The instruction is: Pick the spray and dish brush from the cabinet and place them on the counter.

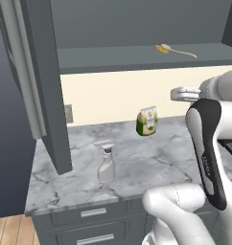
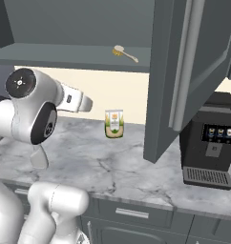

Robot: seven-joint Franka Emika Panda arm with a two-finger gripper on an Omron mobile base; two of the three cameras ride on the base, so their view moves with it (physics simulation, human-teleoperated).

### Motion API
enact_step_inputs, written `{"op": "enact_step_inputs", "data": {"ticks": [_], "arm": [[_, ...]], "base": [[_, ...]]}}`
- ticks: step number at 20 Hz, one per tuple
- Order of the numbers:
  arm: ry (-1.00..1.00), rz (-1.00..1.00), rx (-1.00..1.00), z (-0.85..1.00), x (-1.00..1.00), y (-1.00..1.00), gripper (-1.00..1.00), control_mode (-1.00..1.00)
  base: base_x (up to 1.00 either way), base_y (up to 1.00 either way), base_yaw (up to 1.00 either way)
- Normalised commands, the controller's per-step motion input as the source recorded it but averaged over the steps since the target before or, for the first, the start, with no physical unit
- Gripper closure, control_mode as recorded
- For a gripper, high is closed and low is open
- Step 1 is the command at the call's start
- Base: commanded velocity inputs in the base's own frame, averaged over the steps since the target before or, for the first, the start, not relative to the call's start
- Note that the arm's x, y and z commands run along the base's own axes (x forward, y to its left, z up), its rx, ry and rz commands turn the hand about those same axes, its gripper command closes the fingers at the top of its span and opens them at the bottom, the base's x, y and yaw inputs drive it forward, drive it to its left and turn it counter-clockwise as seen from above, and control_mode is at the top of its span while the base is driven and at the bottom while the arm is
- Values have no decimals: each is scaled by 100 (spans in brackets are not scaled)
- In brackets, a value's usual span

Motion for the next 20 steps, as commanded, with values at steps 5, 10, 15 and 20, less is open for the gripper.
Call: {"op": "enact_step_inputs", "data": {"ticks": [5,10,15,20], "arm": [[-2,5,-12,46,6,-22,-100,-100],[4,-2,-18,33,5,-13,-100,-100],[1,-2,-10,3,15,-20,-100,-100],[0,0,-3,1,22,-15,-100,-100]], "base": [[0,0,0],[0,0,0],[0,0,0],[0,0,0]]}}
